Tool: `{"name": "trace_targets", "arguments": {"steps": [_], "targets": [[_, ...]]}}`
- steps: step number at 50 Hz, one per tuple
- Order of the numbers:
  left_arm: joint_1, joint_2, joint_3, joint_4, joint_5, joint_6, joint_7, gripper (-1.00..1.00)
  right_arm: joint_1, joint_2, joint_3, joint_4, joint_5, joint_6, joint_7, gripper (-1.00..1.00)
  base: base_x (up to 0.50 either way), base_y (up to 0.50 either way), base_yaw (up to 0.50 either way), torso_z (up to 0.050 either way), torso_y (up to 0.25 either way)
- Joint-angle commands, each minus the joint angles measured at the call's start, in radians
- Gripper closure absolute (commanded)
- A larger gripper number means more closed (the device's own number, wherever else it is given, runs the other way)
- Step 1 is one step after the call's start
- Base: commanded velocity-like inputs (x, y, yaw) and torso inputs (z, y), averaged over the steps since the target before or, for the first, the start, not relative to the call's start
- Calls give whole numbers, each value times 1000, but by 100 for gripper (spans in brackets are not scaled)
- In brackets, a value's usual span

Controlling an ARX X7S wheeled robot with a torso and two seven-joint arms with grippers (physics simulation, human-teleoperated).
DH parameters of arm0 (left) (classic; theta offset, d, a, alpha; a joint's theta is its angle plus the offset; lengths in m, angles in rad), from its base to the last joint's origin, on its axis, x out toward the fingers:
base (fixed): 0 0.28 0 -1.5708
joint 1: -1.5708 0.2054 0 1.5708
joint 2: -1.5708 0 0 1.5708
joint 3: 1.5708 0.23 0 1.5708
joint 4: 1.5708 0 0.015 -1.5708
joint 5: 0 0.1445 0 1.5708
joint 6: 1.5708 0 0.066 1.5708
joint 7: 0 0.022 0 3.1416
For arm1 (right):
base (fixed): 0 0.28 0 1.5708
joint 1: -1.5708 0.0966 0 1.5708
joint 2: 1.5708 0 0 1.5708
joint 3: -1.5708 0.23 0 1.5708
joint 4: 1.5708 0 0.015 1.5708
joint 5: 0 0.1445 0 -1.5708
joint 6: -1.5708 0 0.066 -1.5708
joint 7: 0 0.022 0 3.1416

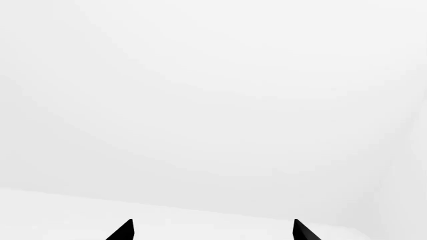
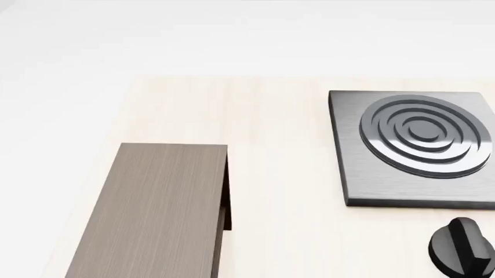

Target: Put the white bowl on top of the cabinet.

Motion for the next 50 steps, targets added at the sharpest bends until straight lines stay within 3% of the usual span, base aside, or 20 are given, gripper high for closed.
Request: {"name": "trace_targets", "arguments": {"steps": [1,32,50], "targets": [[1,-1,1,1,-1,0,-1,-100,-36,-12,83,-10,26,-8,11,-100,0,0,0,0,0],[-4,-3,9,-2,7,-3,-6,-100,-48,-36,51,121,-21,-23,-26,-100,0,0,0,0,0],[-11,-8,16,-9,15,-10,-10,-100,53,-13,-72,218,-30,-24,-19,-100,0,0,0,0,0]]}}
